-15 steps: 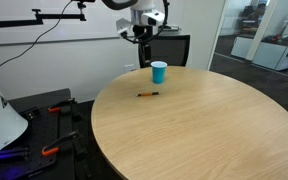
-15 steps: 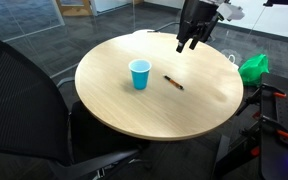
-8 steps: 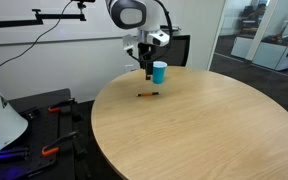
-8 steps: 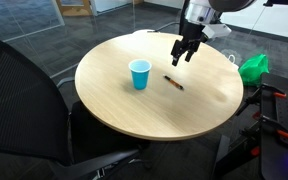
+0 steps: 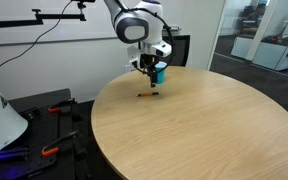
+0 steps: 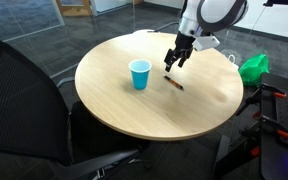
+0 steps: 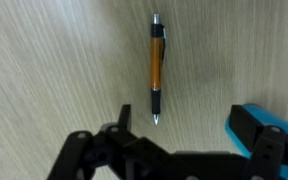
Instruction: Put the pen inside the light blue cup
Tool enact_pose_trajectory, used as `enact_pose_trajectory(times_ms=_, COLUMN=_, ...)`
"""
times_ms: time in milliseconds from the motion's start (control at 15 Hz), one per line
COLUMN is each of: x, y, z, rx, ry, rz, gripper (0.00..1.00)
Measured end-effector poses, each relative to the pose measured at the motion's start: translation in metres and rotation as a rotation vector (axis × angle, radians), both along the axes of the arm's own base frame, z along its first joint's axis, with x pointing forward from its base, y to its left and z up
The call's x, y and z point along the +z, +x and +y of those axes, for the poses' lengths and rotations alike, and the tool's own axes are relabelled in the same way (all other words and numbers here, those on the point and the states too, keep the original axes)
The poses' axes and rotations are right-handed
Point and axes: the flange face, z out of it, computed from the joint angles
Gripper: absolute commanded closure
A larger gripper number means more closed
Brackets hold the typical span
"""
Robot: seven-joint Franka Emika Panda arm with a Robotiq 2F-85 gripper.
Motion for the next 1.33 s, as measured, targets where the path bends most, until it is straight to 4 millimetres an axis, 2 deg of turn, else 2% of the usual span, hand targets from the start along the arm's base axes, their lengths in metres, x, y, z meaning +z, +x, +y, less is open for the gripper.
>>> enact_pose_trajectory(times_ms=800, x=-0.04, y=0.005, z=-0.003, rx=0.047, ry=-0.038, rz=0.025, gripper=0.0)
enact_pose_trajectory(times_ms=867, x=-0.043, y=0.006, z=-0.003, rx=0.053, ry=-0.043, rz=0.029, gripper=0.04)
enact_pose_trajectory(times_ms=1067, x=-0.052, y=0.009, z=-0.004, rx=0.067, ry=-0.055, rz=0.036, gripper=0.32)
enact_pose_trajectory(times_ms=1267, x=-0.057, y=0.011, z=-0.003, rx=0.08, ry=-0.064, rz=0.038, gripper=0.54)
enact_pose_trajectory(times_ms=1333, x=-0.057, y=0.012, z=-0.002, rx=0.083, ry=-0.066, rz=0.037, gripper=0.57)
